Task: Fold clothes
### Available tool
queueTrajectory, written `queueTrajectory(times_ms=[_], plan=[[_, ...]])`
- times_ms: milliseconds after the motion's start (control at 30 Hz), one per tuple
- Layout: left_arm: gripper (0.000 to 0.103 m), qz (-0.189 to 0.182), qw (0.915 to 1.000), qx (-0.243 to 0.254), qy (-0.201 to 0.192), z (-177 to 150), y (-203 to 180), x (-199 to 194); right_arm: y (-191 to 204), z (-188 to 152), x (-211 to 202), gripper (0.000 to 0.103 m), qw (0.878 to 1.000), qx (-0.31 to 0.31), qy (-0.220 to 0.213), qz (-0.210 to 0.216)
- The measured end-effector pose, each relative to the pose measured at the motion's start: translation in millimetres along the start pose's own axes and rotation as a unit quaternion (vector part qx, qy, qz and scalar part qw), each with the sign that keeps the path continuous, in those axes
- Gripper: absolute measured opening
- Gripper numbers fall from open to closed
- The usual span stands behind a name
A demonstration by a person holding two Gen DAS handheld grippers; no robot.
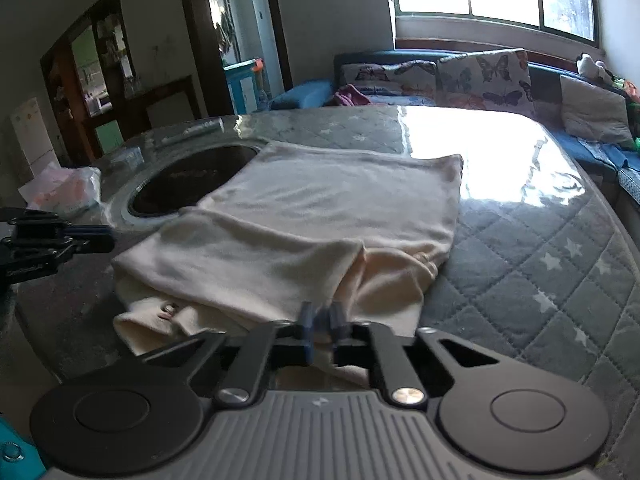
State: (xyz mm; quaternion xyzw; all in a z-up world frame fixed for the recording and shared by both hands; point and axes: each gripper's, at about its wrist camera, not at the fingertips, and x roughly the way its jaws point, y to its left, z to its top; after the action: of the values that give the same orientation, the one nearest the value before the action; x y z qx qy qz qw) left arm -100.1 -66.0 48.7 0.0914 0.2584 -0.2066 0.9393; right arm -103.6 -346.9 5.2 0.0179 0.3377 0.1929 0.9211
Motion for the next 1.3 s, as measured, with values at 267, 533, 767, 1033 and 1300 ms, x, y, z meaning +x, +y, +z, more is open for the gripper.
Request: queueTrajectory(times_ms=[267,533,767,1033,1300], plan=[[0.010,-0.026,0.9997,-0.005,0.001,21,-3,25,3,6,-9,0.004,1.000,-0.017,-0.005,-0.015],[0.010,-0.035,0.9990,-0.013,0.025,31,-5,63,1,22,6,0.009,0.999,-0.019,-0.033,-0.016],[0.011,-0.021,0.9983,-0.024,0.050,31,2,89,0,25,43,0.010,0.999,-0.032,-0.022,-0.022],[0.014,0.004,0.9983,-0.027,0.052,24,13,86,-1,15,40,0.014,0.999,-0.041,-0.017,-0.031],[0.017,-0.005,0.9987,0.006,0.050,18,-3,78,13,-4,29,0.026,0.996,-0.083,-0.008,-0.024]])
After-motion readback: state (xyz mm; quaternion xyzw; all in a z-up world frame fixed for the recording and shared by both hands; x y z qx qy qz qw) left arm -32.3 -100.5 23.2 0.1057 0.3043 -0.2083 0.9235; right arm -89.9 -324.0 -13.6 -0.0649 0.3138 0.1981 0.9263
